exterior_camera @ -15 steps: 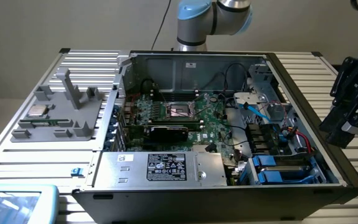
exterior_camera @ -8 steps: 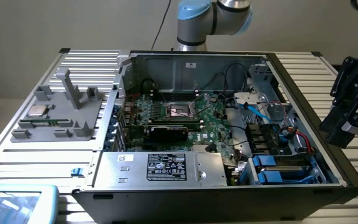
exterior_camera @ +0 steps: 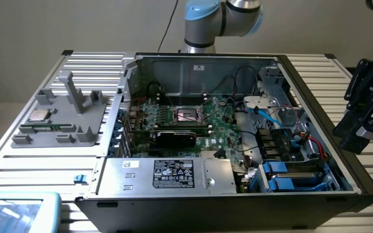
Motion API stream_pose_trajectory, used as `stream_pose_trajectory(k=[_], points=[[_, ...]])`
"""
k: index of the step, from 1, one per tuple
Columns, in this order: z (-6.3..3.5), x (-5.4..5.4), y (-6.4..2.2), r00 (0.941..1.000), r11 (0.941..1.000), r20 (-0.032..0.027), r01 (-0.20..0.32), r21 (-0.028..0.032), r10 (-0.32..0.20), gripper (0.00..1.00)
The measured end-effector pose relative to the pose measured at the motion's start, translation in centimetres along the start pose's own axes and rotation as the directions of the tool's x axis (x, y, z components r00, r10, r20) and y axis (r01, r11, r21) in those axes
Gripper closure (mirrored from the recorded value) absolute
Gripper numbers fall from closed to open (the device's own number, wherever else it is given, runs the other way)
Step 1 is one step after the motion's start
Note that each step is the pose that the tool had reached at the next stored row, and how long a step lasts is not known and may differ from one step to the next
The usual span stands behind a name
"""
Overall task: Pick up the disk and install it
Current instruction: 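Insert the first disk wire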
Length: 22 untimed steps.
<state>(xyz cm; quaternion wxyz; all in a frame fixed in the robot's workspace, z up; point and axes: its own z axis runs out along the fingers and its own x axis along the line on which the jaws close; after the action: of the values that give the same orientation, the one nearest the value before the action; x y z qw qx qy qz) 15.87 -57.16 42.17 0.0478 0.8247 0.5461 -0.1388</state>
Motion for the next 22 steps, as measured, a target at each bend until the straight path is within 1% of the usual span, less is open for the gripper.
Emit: stream_pose_trajectory(k=[3,4,6,8,9,10,11,13,14,15,18,19,20,21,22], points=[[0.12,-0.4,0.16,1.0,1.0,-0.0064,0.002,0.0023,-0.002,0.62],[0.17,-0.5,0.2,0.9999,1.0,-0.0098,0.004,0.0035,-0.003,0.62],[0.25,-0.9,0.26,0.9998,1.0,-0.0179,0.007,0.0059,-0.007,0.62],[0.35,-1.2,0.33,0.9995,0.9999,-0.0279,0.011,0.0087,-0.011,0.62],[0.4,-1.4,0.39,0.9993,0.9999,-0.0338,0.013,0.0105,-0.013,0.62],[0.43,-1.5,0.42,0.999,0.9998,-0.0416,0.016,0.0129,-0.015,0.62],[0.46,-1.6,0.45,0.9985,0.9997,-0.0519,0.019,0.0163,-0.018,0.62],[0.51,-1.8,0.53,0.9968,0.9994,-0.0758,0.026,0.0248,-0.024,0.62],[0.53,-1.9,0.56,0.9961,0.9992,-0.0842,0.028,0.0278,-0.025,0.62],[0.53,-1.9,0.56,0.996,0.9992,-0.086,0.028,0.0285,-0.026,0.62],[0.52,-1.9,0.56,0.9957,0.9992,-0.0884,0.029,0.0292,-0.026,0.62],[0.53,-1.9,0.56,0.9955,0.9991,-0.0912,0.03,0.0303,-0.027,0.62],[0.53,-1.9,0.57,0.9949,0.999,-0.0969,0.031,0.0324,-0.028,0.62],[0.54,-1.9,0.57,0.994,0.9988,-0.1059,0.033,0.0356,-0.029,0.62],[0.53,-1.9,0.57,0.9923,0.9985,-0.12,0.037,0.0407,-0.031,0.62]])
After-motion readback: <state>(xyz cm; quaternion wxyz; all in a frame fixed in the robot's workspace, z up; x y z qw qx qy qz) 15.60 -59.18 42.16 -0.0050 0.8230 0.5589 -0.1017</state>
